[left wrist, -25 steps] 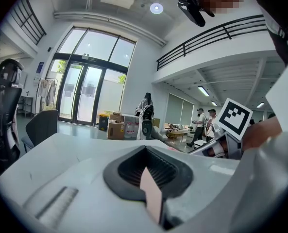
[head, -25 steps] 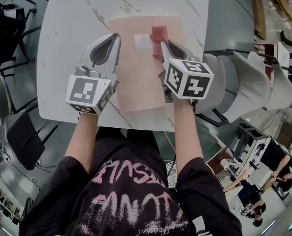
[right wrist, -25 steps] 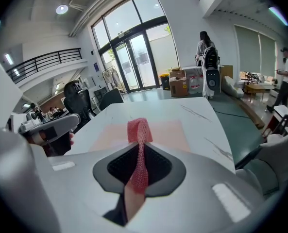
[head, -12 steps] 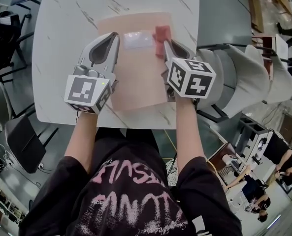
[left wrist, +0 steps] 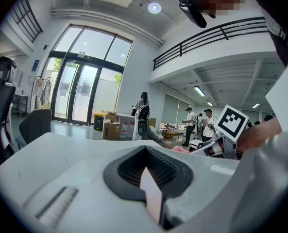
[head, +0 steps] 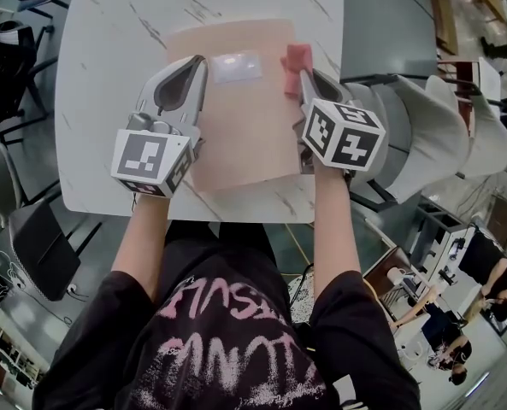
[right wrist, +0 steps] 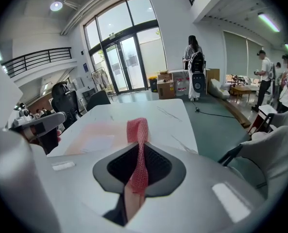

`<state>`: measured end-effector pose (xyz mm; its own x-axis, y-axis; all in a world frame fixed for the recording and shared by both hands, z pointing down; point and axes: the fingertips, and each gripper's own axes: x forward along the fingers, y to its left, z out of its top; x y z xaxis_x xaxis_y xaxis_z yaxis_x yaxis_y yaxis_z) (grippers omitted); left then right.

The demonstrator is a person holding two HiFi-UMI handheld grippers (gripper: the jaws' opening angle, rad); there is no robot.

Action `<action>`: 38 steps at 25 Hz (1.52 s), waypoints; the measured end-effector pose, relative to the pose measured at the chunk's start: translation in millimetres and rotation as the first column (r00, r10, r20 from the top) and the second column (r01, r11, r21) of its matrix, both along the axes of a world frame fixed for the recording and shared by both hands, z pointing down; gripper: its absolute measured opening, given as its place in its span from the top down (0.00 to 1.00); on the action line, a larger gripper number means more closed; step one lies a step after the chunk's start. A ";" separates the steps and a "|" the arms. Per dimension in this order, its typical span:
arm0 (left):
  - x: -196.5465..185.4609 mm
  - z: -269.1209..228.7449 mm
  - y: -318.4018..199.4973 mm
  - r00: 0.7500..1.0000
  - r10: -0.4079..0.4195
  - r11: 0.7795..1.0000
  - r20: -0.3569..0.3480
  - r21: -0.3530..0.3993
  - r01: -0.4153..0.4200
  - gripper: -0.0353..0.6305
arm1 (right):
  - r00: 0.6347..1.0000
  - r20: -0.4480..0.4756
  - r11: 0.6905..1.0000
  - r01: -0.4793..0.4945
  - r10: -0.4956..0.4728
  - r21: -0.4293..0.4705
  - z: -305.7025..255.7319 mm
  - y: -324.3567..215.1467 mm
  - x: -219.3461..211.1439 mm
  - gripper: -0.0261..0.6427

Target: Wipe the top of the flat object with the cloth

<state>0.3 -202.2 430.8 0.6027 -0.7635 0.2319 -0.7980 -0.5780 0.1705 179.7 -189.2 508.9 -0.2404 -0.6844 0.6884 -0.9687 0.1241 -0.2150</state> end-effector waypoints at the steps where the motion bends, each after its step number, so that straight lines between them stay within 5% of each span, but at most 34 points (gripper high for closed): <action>1: -0.9 -0.4 0.1 1.000 -0.001 1.000 0.000 0.000 0.001 0.95 | 1.000 0.001 1.000 -0.006 0.006 0.013 -3.4 -0.5 1.9 0.88; 16: -23.6 -13.8 8.8 0.999 -0.043 0.999 -0.011 0.027 0.043 0.95 | 0.999 0.026 0.997 0.020 -0.022 0.071 -26.8 4.8 -24.4 0.88; 38: -139.5 -18.0 21.2 0.975 -0.222 0.974 0.003 0.037 0.222 0.95 | 0.961 0.074 0.963 0.263 -0.267 0.051 -21.8 3.5 -176.9 0.88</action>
<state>-139.2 -181.0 412.8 0.4156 -0.8861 0.2051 -0.9082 -0.3921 0.1465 2.8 -185.7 487.2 -0.4698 -0.6154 0.6329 -0.8799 0.3841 -0.2796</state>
